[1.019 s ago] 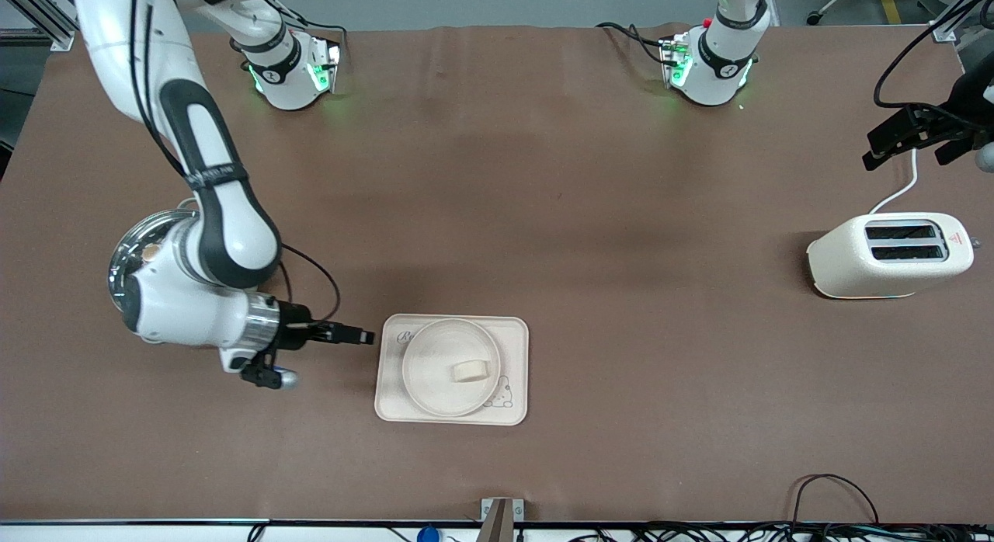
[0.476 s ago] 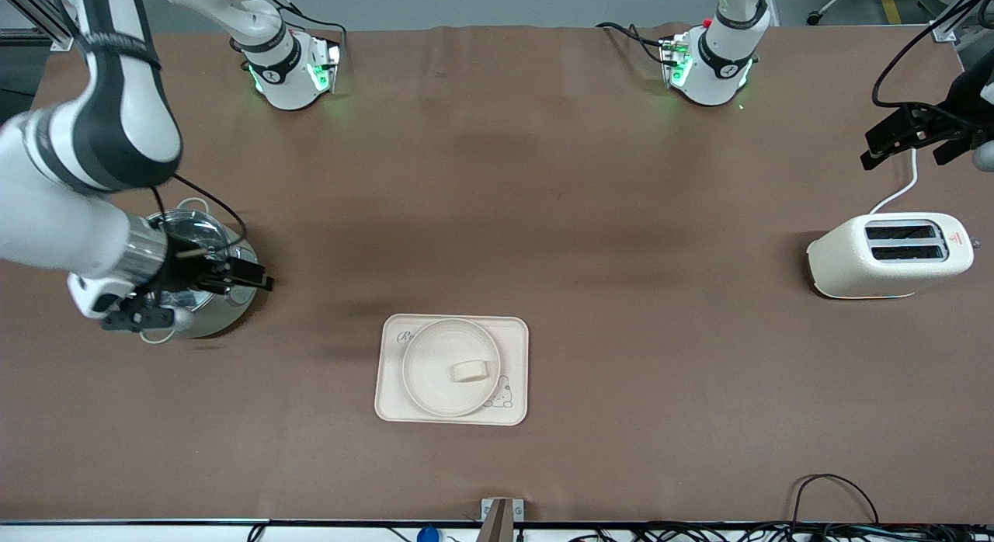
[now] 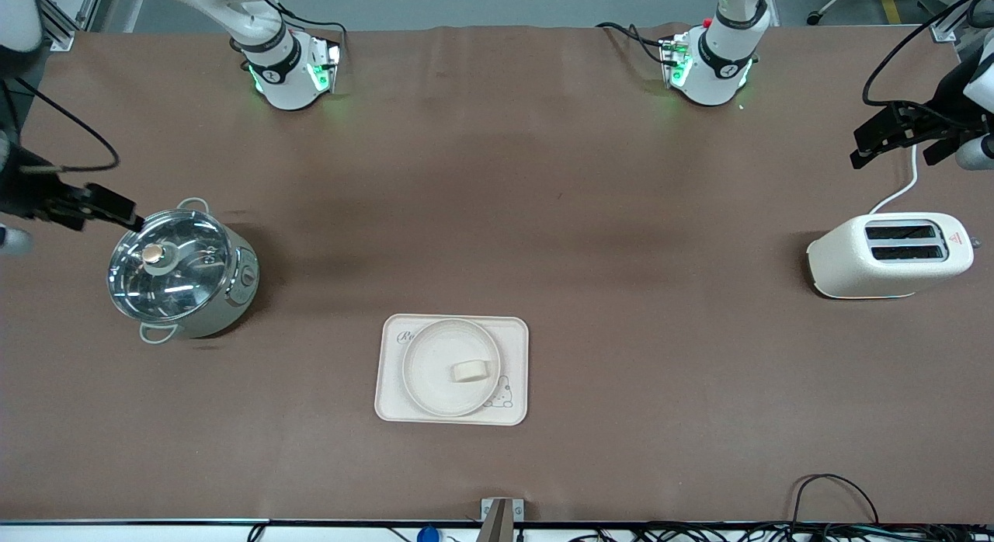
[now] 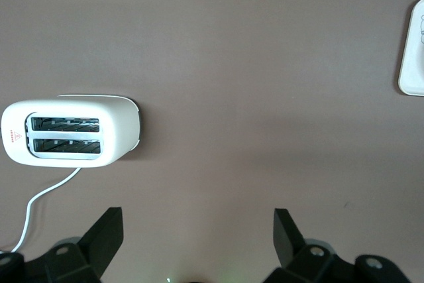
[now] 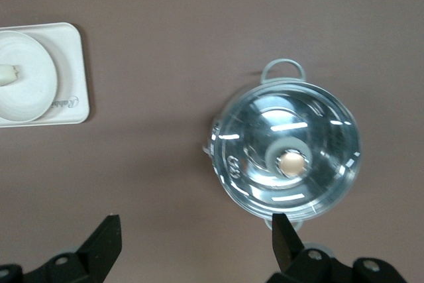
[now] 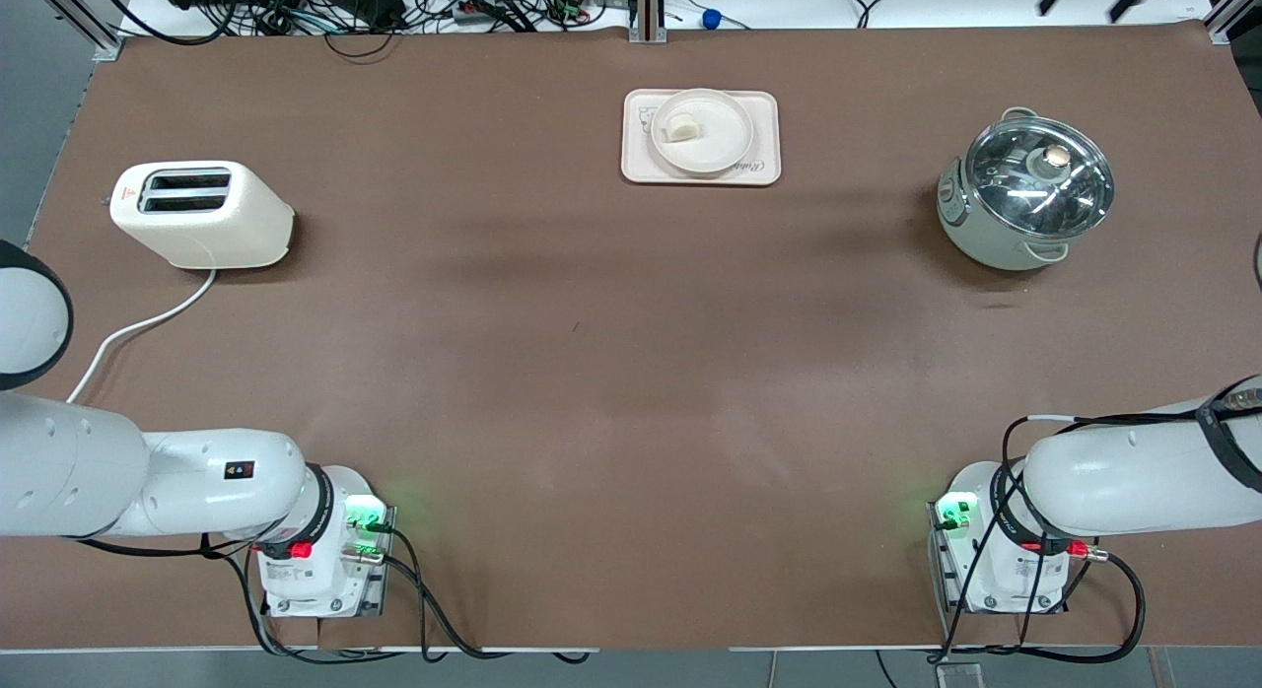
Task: Place bun in plate and plate on tray
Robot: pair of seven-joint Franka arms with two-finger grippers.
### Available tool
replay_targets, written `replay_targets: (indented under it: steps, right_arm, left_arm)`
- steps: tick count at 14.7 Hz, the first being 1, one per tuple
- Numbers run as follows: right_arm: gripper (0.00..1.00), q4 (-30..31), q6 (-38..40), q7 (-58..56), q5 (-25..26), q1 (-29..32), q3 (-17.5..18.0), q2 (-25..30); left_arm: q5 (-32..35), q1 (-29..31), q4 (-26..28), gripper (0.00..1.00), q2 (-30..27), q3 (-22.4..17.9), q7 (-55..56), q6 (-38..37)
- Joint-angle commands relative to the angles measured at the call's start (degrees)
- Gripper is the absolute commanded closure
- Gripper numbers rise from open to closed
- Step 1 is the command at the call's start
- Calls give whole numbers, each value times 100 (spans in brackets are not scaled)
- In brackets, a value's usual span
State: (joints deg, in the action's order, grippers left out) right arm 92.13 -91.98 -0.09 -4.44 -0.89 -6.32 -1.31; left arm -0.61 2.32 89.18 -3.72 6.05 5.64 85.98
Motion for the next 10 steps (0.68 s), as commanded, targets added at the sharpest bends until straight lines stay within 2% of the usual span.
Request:
replay_targets:
  steps: [1, 5, 10]
  right_arm:
    - [0, 173, 294, -149, 145, 335, 131, 324]
    - [0, -18, 506, -131, 373, 318, 166, 457]
    - [0, -301, 901, -140, 426, 309, 175, 465]
  left_arm:
    - [26, 6, -102, 0, -15, 11, -159, -55]
    - [35, -12, -102, 0, -15, 28, -160, -169]
    - [369, 14, -94, 0, -32, 485, -177, -239]
